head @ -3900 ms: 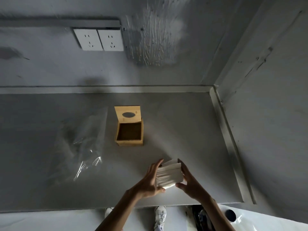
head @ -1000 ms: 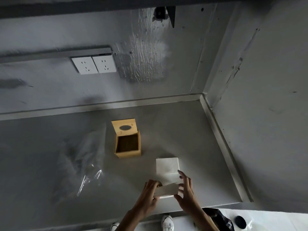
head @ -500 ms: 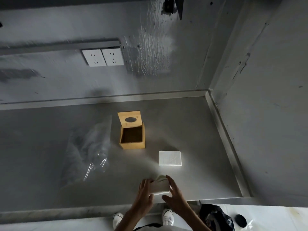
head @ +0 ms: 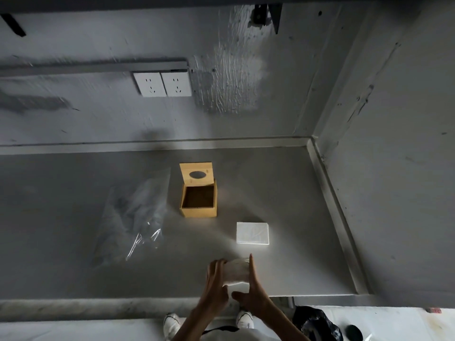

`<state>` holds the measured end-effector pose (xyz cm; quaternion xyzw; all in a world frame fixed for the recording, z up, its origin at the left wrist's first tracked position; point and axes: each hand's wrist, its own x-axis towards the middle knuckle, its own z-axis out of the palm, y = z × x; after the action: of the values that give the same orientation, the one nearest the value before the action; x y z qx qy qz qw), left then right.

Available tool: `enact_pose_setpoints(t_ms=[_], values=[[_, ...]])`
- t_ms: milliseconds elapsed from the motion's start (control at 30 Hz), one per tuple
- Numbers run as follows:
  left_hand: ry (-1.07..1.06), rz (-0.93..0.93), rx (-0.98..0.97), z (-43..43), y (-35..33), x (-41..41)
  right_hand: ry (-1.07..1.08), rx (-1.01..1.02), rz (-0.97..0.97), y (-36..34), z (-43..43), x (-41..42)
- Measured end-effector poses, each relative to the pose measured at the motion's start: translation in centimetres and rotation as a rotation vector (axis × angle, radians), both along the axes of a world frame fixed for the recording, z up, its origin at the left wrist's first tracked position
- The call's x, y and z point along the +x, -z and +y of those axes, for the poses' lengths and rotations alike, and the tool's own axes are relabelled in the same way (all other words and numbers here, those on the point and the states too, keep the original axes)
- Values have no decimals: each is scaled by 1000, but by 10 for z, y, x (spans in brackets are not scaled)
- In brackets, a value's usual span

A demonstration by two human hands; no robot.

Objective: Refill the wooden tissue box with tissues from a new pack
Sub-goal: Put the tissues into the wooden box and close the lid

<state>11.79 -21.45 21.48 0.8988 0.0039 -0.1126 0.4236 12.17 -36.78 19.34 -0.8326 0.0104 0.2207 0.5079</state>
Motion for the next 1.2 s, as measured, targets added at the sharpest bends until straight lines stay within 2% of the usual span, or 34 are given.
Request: enact_pose_setpoints(t_ms=[67,200,333,433,600,700,800,933,1000,1100,1200], values=[[2,13,10,2,2,0,-8,-20,-8,2,-6,3],[-3,2,15,4,7,2,-186,-102,-135,-33,-5,2],[-2,9,68,1,7,5,-400,-484,-451,-40,1,15],[-8,-17,70,4,17,5,-528,-686,-514,-38,12,27],[-14,-57,72,10,22,4,-592,-777,-479,-41,23,31],[-37,-53,49,14,27,3,-626,-799,-465,-46,28,34],[2,31,46,17,22,7,-634,-788,-358,-59,36,41],[20,180,21,37,12,15,-821,-806,-266,-77,45,61],[48,192,4,58,1,24,-846,-750,-250,-89,58,77],[5,141,-191,95,-35,55,-784,-661,-142,-117,77,124],[-232,105,-367,135,-66,102,-618,-530,-113,-150,93,196]])
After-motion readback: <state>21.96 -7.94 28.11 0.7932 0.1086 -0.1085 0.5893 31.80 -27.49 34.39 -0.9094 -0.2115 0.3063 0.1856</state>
